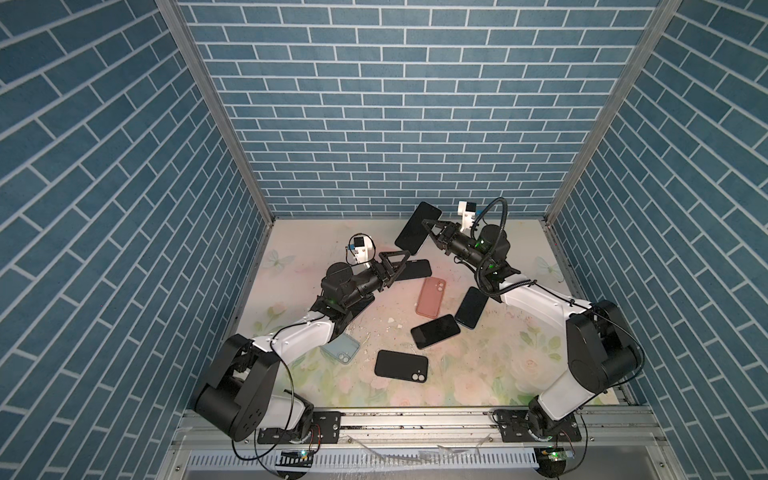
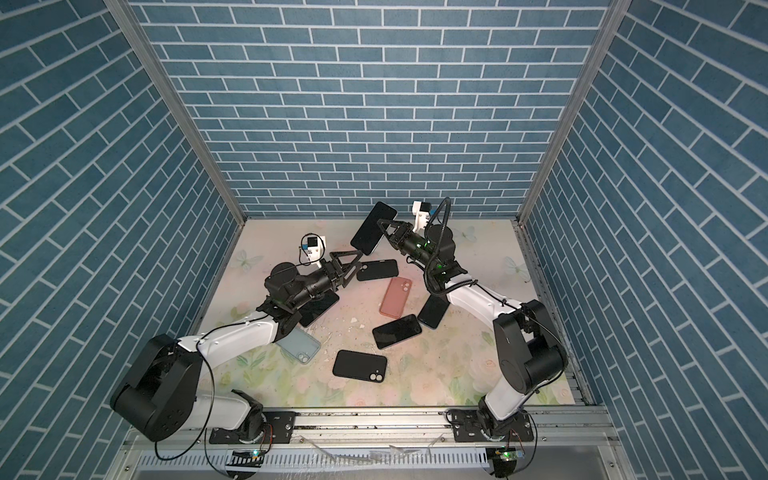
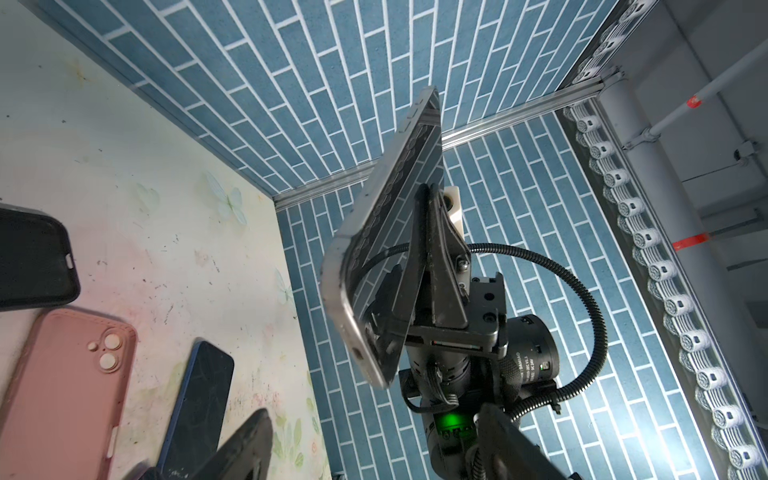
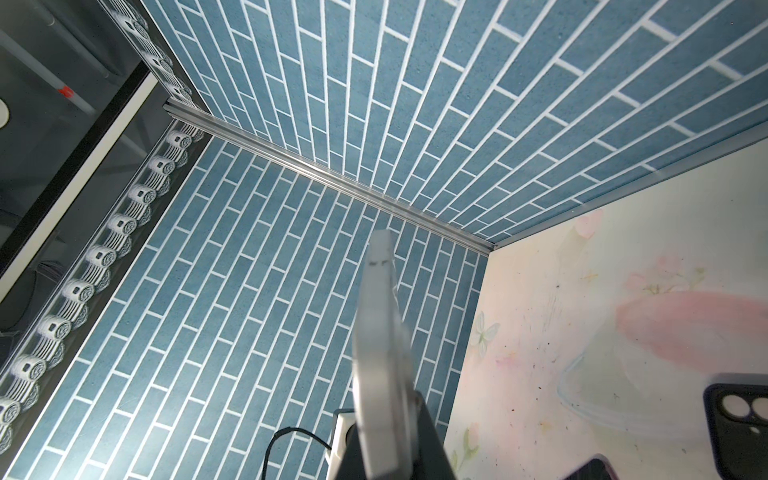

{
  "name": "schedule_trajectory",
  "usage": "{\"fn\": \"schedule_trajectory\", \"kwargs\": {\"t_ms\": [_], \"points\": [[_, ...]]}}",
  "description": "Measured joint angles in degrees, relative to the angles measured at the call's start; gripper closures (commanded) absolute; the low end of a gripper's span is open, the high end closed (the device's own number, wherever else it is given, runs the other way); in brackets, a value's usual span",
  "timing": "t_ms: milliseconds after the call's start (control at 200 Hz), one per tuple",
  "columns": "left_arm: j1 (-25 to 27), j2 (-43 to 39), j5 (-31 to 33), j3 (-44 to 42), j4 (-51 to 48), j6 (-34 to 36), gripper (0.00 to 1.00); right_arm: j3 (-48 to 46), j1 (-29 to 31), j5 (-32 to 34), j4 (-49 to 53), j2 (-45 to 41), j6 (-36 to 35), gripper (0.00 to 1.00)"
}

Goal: Put the phone into the phone case
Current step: 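Lift the phone upright with the right gripper while the left gripper approaches it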

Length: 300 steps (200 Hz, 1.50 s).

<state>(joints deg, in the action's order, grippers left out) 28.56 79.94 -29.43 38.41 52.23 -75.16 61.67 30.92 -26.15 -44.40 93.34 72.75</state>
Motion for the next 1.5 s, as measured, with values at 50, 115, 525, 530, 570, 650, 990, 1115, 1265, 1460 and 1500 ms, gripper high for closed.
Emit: {"fn": "schedule_trajectory", "kwargs": {"t_ms": [50, 115, 525, 530, 570, 650, 990, 1115, 1265, 1460, 1500], "points": [[0.13, 0.48, 0.94, 0.07, 1.16, -0.13, 0.26, -0.28, 0.26, 0.0, -0.42, 0.0, 0.46, 1.0], [0.15, 1.75, 1.88, 0.57, 2.73, -0.35, 0.31, -0.9, 0.61, -0.02, -0.87, 0.0, 0.87, 1.0], [1.38, 10.58, 4.39, 4.79, 17.18, -4.76, 0.7, -1.97, 1.07, -0.22, -5.42, 0.04, 4.44, 1.0], [1.38, 10.64, 4.42, 4.79, 17.31, -4.87, 0.7, -1.97, 1.07, -0.2, -5.44, 0.04, 4.44, 1.0], [1.38, 11.02, 4.52, 4.81, 18.12, -5.07, 0.75, -1.97, 1.07, -0.22, -5.75, 0.07, 4.61, 1.0], [1.38, 11.37, 4.61, 4.81, 19.1, -5.07, 0.83, -1.95, 1.07, -0.33, -6.43, 0.2, 5.25, 1.0], [0.61, 11.32, 2.91, 4.85, 20.0, -4.44, 1.0, -1.97, -0.83, -3.45, -7.28, 0.52, 4.98, 0.72], [-1.92, 10.91, -1.95, 4.85, 16.81, -2.58, 1.0, -2.12, -4.26, -6.73, -2.32, -0.72, -0.31, 0.54], [-6.16, 6.75, -11.37, 6.67, 2.8, 4.07, 1.0, -2.99, -8.85, -11.45, 8.33, -6.01, -10.23, 0.47], [-9.22, -2.01, -21.38, 17.49, -32.11, 24.57, 1.0, -7.96, -11.41, -16.48, 22.27, -17.11, -26.91, 0.35], [-9.51, -3.19, -22.93, 20.2, -38.97, 29.31, 1.0, -8.37, -11.43, -17.59, 26.03, -19.08, -30.84, 0.34]]}}
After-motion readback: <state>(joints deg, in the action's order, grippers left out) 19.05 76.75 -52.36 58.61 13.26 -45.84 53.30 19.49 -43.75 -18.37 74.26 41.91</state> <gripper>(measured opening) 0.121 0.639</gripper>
